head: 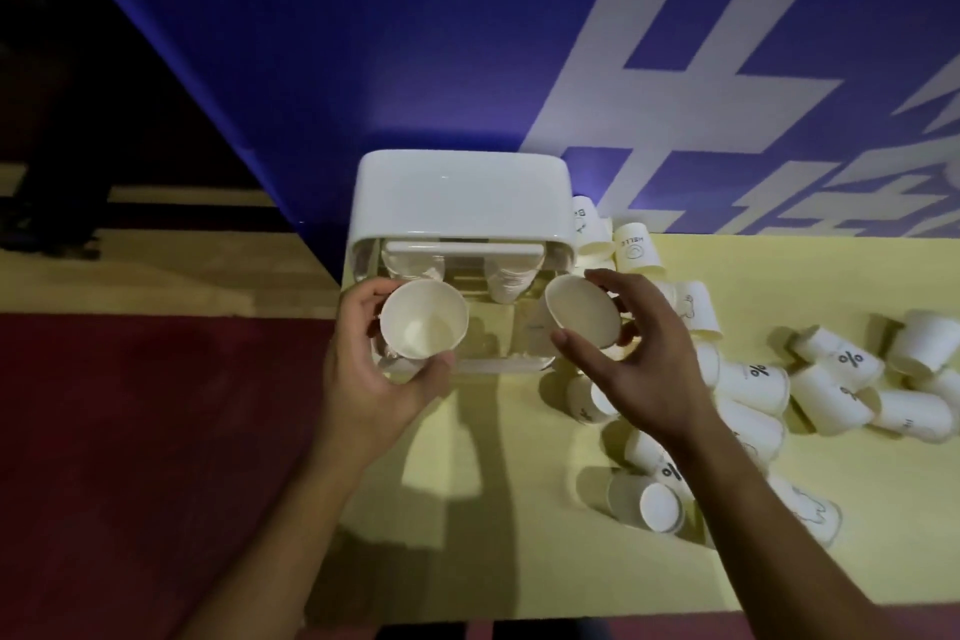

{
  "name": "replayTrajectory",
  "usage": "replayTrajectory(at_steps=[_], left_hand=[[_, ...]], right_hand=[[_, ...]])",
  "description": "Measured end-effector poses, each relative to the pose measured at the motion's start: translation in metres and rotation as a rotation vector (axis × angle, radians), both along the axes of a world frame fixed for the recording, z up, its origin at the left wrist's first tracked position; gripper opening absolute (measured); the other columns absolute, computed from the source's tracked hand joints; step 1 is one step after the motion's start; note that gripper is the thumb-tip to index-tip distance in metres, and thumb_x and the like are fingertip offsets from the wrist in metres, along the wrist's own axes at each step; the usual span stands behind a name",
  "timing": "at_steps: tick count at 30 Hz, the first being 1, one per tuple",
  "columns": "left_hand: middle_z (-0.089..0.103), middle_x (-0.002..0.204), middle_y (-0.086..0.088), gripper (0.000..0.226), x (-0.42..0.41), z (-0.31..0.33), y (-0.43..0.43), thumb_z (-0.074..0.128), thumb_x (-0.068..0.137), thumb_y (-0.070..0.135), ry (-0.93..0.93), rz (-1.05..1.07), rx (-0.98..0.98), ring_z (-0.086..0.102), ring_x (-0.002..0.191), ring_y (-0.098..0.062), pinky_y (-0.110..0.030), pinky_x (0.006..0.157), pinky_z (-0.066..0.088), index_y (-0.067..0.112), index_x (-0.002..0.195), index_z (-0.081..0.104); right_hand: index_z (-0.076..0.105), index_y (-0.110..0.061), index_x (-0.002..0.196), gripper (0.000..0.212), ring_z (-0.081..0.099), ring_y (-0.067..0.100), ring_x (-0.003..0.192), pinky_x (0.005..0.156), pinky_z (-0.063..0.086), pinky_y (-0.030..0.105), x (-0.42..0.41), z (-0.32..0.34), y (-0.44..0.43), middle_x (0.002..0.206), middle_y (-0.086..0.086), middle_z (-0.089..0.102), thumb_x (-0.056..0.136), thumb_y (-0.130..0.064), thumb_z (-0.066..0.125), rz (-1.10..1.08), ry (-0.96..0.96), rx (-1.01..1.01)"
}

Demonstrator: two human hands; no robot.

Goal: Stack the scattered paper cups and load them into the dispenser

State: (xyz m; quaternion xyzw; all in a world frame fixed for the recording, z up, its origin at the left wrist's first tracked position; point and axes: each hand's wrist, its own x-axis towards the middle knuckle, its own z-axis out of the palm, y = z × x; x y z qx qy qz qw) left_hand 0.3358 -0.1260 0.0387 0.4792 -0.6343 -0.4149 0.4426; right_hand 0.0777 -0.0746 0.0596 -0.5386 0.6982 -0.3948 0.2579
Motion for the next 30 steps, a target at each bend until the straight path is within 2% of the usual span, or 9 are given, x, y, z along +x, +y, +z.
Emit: replayTrajectory(at_steps=[6, 13, 16, 18, 21, 22, 23, 26, 30], left_hand=[[0.062, 0.132, 0.007, 0.075, 0.015, -0.021, -0.012, 0.086, 0.068, 0.043, -0.118, 0.114, 0.079, 0.06, 0.123, -0.016, -0.04, 0.099, 0.054, 0.022, 0.134, 0.058], [0.061, 0.13, 0.008, 0.073, 0.013, -0.031, -0.024, 0.093, 0.071, 0.034, -0.163, 0.128, 0.088, 0.06, 0.12, -0.016, -0.045, 0.096, 0.054, 0.023, 0.135, 0.058], [0.062, 0.13, 0.005, 0.072, 0.012, -0.034, -0.024, 0.093, 0.072, 0.025, -0.196, 0.135, 0.052, 0.06, 0.119, -0.014, -0.04, 0.098, 0.053, 0.017, 0.134, 0.058], [0.062, 0.13, 0.004, 0.071, 0.011, -0.037, -0.025, 0.093, 0.073, 0.021, -0.22, 0.133, 0.026, 0.06, 0.119, -0.011, -0.03, 0.099, 0.051, 0.013, 0.134, 0.058], [0.06, 0.127, 0.007, 0.07, 0.009, -0.043, -0.024, 0.092, 0.074, 0.018, -0.29, 0.118, 0.036, 0.052, 0.113, 0.012, -0.003, 0.092, 0.038, 0.009, 0.134, 0.059], [0.059, 0.127, 0.009, 0.07, 0.009, -0.045, -0.024, 0.092, 0.074, 0.019, -0.303, 0.109, 0.056, 0.049, 0.112, 0.018, 0.0, 0.088, 0.035, 0.011, 0.135, 0.058], [0.059, 0.128, 0.011, 0.07, 0.009, -0.047, -0.025, 0.092, 0.075, 0.022, -0.308, 0.094, 0.084, 0.048, 0.111, 0.021, 0.002, 0.086, 0.034, 0.013, 0.136, 0.058], [0.063, 0.134, 0.008, 0.067, 0.012, -0.053, -0.026, 0.088, 0.08, 0.028, -0.308, 0.069, 0.149, 0.051, 0.111, 0.012, 0.002, 0.083, 0.035, 0.02, 0.139, 0.058], [0.062, 0.131, 0.016, 0.07, 0.013, -0.058, -0.026, 0.088, 0.079, 0.031, -0.299, 0.069, 0.207, 0.052, 0.098, 0.026, 0.004, 0.077, 0.037, 0.023, 0.141, 0.057]], right_hand=[[0.062, -0.034, 0.121, 0.048, 0.061, 0.011, 0.107, 0.074, 0.056, 0.042, 0.013, 0.0, -0.01, 0.119, -0.02, 0.062, 0.08, -0.046, 0.084, 0.026, -0.001, 0.015], [0.062, -0.031, 0.122, 0.05, 0.059, 0.009, 0.107, 0.075, 0.055, 0.042, 0.022, -0.001, -0.014, 0.119, -0.022, 0.062, 0.079, -0.035, 0.087, 0.038, -0.024, 0.029], [0.061, -0.034, 0.122, 0.051, 0.059, 0.007, 0.106, 0.075, 0.055, 0.039, 0.024, -0.003, -0.014, 0.119, -0.024, 0.061, 0.078, -0.037, 0.087, 0.035, -0.035, 0.029], [0.062, -0.032, 0.123, 0.051, 0.059, 0.007, 0.107, 0.075, 0.055, 0.036, 0.026, -0.005, -0.014, 0.12, -0.023, 0.062, 0.079, -0.041, 0.087, 0.03, -0.046, 0.029], [0.062, -0.028, 0.126, 0.056, 0.059, 0.007, 0.111, 0.077, 0.053, 0.026, 0.031, -0.009, -0.016, 0.121, -0.02, 0.063, 0.077, -0.049, 0.081, 0.042, -0.039, 0.013], [0.062, -0.027, 0.126, 0.057, 0.059, 0.007, 0.111, 0.078, 0.051, 0.022, 0.033, -0.01, -0.016, 0.121, -0.02, 0.063, 0.077, -0.05, 0.08, 0.051, -0.034, 0.006], [0.062, -0.026, 0.126, 0.058, 0.059, 0.006, 0.111, 0.078, 0.049, 0.018, 0.035, -0.01, -0.018, 0.121, -0.02, 0.063, 0.077, -0.05, 0.081, 0.057, -0.032, 0.002], [0.062, -0.028, 0.123, 0.054, 0.059, 0.004, 0.111, 0.076, 0.045, 0.012, 0.046, -0.01, -0.022, 0.12, -0.021, 0.062, 0.078, -0.049, 0.083, 0.072, -0.038, -0.011], [0.062, -0.024, 0.126, 0.058, 0.059, 0.005, 0.11, 0.078, 0.052, 0.023, 0.063, -0.01, -0.03, 0.119, -0.013, 0.062, 0.078, -0.05, 0.082, 0.103, -0.016, -0.036]])
